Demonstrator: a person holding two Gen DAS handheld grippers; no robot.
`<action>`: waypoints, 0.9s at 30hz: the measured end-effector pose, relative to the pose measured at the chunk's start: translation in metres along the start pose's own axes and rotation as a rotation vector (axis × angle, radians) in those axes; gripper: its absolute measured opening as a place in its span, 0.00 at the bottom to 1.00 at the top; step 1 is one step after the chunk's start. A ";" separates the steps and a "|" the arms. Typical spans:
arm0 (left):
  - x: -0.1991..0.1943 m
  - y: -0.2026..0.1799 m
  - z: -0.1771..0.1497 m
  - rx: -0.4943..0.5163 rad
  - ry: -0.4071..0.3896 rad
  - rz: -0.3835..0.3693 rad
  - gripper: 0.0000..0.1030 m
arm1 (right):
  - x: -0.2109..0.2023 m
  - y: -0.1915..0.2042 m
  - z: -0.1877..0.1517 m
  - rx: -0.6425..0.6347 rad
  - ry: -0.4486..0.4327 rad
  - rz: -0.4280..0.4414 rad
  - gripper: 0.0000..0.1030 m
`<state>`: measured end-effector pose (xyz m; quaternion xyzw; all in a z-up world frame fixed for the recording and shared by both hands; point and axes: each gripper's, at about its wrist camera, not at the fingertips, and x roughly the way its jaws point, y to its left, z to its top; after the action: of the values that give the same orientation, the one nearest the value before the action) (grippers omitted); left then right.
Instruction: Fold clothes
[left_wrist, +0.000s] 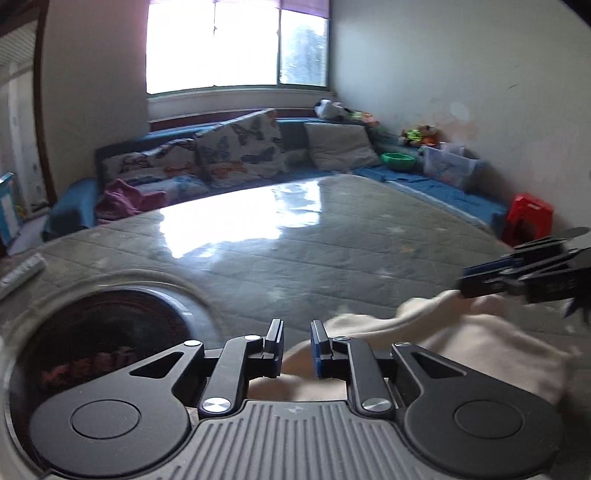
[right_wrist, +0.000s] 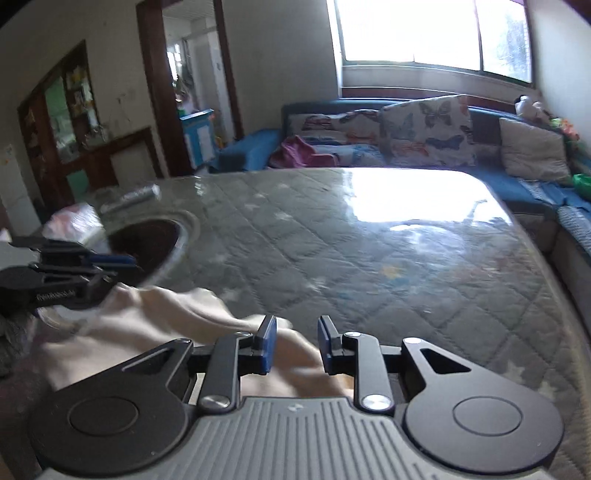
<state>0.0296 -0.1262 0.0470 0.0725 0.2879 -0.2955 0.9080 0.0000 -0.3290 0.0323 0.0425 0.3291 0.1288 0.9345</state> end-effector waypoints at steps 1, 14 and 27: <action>0.004 -0.006 0.002 0.001 0.011 -0.025 0.16 | 0.003 0.003 0.002 -0.001 0.007 0.014 0.23; 0.047 -0.022 0.003 -0.042 0.085 -0.043 0.19 | 0.038 0.026 0.001 -0.070 0.060 -0.017 0.22; 0.049 -0.030 0.002 -0.020 0.074 -0.014 0.19 | -0.003 0.009 -0.016 -0.027 0.001 -0.060 0.22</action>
<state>0.0457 -0.1753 0.0223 0.0724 0.3248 -0.2963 0.8953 -0.0136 -0.3214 0.0232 0.0199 0.3290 0.1053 0.9382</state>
